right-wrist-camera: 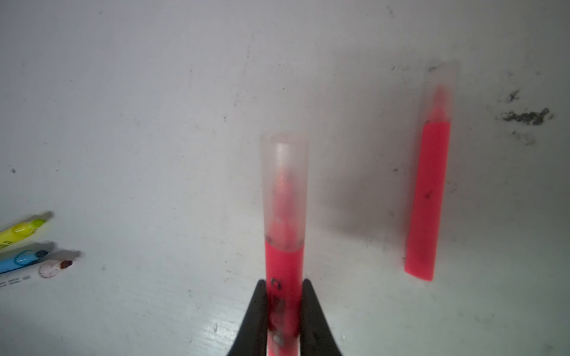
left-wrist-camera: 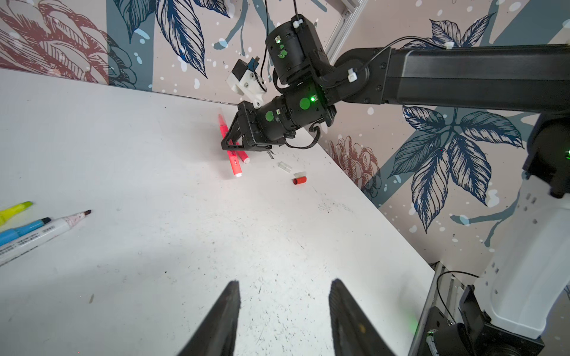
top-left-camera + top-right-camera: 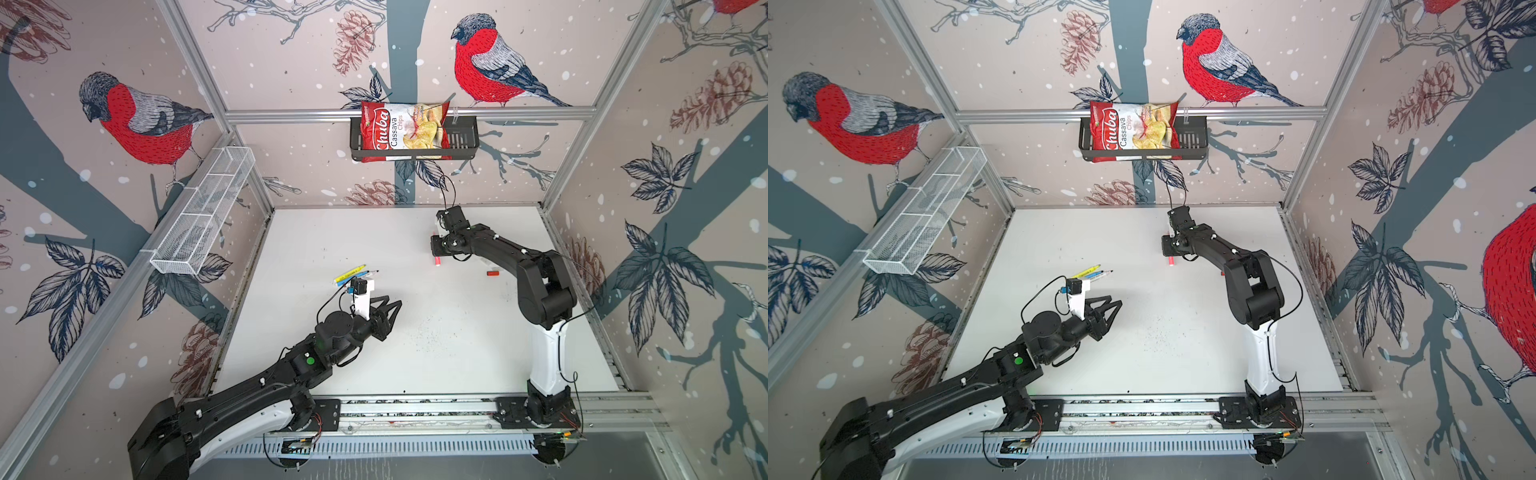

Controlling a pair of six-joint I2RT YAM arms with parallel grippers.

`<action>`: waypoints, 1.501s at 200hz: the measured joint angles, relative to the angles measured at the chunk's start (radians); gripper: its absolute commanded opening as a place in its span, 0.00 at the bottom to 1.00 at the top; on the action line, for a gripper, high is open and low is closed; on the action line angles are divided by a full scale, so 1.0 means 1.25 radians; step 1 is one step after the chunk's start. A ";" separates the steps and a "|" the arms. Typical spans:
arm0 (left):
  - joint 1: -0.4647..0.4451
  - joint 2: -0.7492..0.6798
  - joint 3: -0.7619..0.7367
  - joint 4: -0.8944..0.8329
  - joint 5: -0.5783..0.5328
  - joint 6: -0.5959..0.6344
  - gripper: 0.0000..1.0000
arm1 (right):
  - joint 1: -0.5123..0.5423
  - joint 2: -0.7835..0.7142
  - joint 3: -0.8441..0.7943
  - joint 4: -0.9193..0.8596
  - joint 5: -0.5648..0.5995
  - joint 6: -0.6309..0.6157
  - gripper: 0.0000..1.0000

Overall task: Insert the pens into the pen caps
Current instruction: 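Carry the capped highlighter away with the right gripper while the left gripper releases, then set the capped highlighter down beside the other pink marker and release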

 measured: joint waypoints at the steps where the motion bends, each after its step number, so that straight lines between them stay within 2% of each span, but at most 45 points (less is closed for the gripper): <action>1: 0.000 -0.001 0.000 -0.001 0.000 0.000 0.48 | 0.000 0.002 0.002 -0.001 0.001 -0.001 0.05; 33: -0.001 -0.018 -0.006 -0.013 -0.013 0.000 0.48 | -0.009 0.077 0.096 -0.062 0.032 -0.018 0.05; 126: -0.001 -0.016 -0.009 -0.019 -0.018 0.008 0.48 | -0.040 0.193 0.271 -0.157 0.094 -0.049 0.06; 191: -0.002 -0.014 -0.005 -0.026 -0.029 0.010 0.49 | -0.052 0.213 0.306 -0.185 0.128 -0.061 0.09; 246: -0.002 -0.013 -0.004 -0.026 -0.036 0.014 0.48 | -0.056 0.215 0.313 -0.189 0.145 -0.070 0.22; 280: -0.002 -0.013 0.001 -0.027 -0.037 0.015 0.49 | -0.058 0.214 0.327 -0.190 0.149 -0.070 0.34; 300: -0.002 -0.013 0.003 -0.028 -0.037 0.015 0.49 | -0.056 0.203 0.322 -0.192 0.149 -0.070 0.37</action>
